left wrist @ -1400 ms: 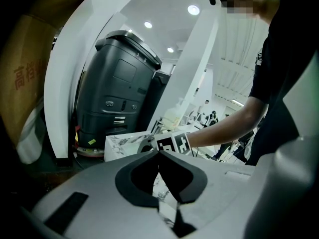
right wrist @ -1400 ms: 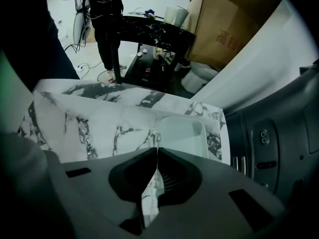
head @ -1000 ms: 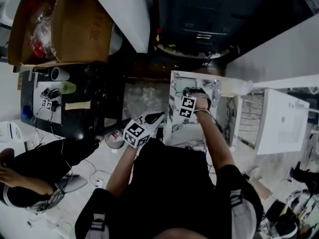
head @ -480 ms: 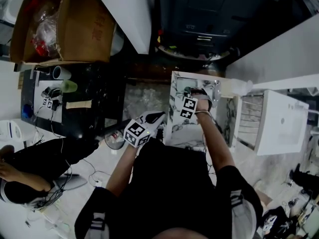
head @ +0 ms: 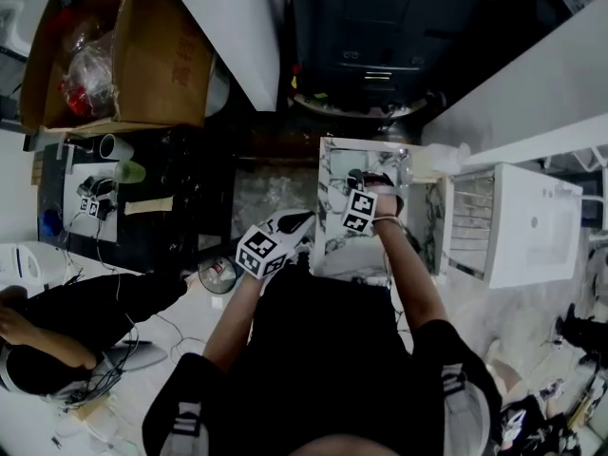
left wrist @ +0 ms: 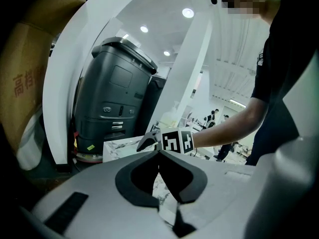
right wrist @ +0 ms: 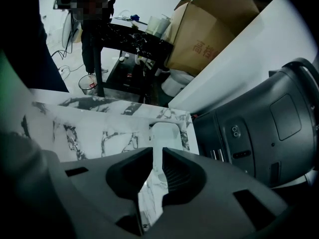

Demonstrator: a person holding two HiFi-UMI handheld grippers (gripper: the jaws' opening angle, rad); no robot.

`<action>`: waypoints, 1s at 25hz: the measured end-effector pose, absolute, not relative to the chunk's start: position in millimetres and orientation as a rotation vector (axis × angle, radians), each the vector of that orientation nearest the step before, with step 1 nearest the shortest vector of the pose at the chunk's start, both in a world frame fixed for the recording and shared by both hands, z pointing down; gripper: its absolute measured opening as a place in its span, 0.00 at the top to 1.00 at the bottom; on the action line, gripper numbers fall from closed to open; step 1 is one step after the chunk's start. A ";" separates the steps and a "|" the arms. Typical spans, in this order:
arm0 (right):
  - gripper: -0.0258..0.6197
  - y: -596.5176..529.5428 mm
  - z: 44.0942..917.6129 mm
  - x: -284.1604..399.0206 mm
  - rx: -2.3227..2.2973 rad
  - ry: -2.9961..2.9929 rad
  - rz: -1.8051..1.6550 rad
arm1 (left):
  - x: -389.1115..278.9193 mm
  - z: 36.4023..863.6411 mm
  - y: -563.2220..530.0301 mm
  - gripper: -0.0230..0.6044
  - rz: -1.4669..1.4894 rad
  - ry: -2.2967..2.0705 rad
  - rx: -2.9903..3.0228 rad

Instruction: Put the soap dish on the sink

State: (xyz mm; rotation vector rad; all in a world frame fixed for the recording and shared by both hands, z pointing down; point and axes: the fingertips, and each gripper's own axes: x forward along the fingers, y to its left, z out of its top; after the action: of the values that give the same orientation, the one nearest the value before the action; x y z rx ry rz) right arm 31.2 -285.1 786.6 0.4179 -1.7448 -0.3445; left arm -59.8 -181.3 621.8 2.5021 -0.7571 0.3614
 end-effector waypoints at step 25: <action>0.97 -191.4 711.6 34.1 0.835 -2.173 0.147 | -65.3 610.1 -148.2 0.96 0.336 -0.680 2.586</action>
State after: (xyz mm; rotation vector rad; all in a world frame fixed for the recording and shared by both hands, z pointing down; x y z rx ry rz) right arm 34.1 -191.4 711.6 0.8353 -2.1733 0.1470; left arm -65.3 -148.2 610.1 2.5856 -0.6800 0.3360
